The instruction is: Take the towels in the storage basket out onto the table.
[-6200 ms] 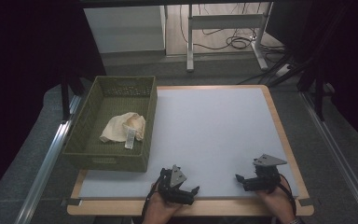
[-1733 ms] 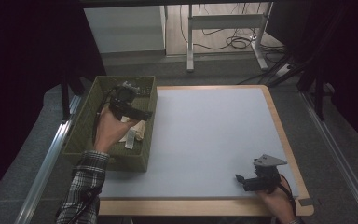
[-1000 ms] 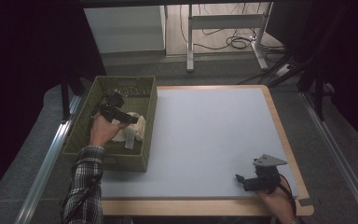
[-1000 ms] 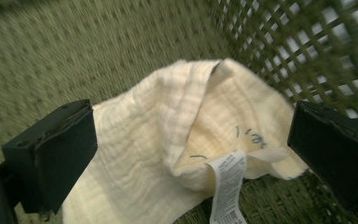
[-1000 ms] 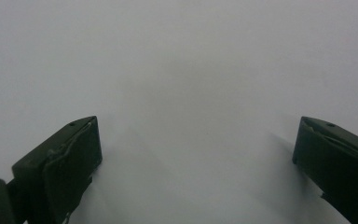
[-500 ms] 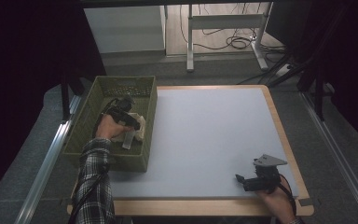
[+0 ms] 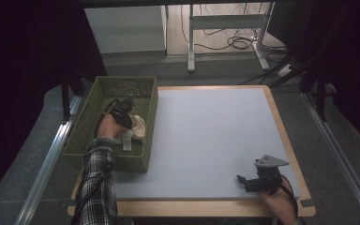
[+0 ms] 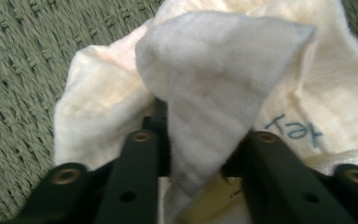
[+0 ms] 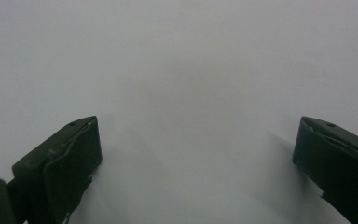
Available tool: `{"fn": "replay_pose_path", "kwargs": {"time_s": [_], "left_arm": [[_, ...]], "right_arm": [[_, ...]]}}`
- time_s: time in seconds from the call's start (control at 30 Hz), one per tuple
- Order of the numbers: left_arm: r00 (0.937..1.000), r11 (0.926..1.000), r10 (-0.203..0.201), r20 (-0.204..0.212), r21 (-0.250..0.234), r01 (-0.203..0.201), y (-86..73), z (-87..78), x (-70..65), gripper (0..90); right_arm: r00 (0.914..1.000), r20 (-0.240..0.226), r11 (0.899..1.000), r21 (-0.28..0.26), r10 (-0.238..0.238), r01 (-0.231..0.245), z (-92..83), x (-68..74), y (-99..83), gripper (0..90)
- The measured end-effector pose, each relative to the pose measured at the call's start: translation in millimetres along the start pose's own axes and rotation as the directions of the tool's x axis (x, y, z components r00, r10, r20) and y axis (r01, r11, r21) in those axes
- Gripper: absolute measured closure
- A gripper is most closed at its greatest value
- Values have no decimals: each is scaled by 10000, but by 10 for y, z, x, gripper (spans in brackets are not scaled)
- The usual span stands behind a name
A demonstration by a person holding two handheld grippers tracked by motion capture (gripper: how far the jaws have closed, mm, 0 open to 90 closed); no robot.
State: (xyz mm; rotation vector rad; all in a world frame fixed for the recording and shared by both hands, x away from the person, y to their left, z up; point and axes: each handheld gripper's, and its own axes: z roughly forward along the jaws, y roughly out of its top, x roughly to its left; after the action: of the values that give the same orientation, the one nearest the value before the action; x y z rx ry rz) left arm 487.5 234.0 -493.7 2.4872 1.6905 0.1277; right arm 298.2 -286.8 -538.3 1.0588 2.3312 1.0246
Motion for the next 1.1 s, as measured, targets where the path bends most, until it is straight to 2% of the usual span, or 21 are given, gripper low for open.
{"fn": "replay_pose_path", "kwargs": {"time_s": [0.2, 0.37, 0.47, 0.67, 0.93, 1.1], "left_arm": [[9999, 9997, 28, 140, -250, -25, -29, -82, 31, 787], [9997, 9971, 3, 236, -766, 15, -96, -265, 60, 789], [9996, 9924, -17, 295, -1226, 53, -161, -396, 82, 788], [9997, 9836, 31, 243, -1803, 14, -281, -651, 135, 788], [9995, 9720, 291, 100, -2334, -259, -372, -953, 113, 788], [9997, 9672, 243, -58, -2529, -250, -421, -1141, 140, 788]], "right_arm": [[10000, 0, 10000, -2, -2, 2, 0, 0, 0, 11], [10000, 1, 10000, 3, -1, 1, 0, 0, 0, 12], [10000, 4, 10000, 2, -1, 1, 0, 1, 0, 11], [10000, 3, 10000, 6, -1, 1, 0, 0, 0, 11], [10000, 7, 10000, 4, 2, -2, 0, 1, 0, 11], [10000, 10, 10000, 4, 3, -3, 0, 1, 0, 11]]}}
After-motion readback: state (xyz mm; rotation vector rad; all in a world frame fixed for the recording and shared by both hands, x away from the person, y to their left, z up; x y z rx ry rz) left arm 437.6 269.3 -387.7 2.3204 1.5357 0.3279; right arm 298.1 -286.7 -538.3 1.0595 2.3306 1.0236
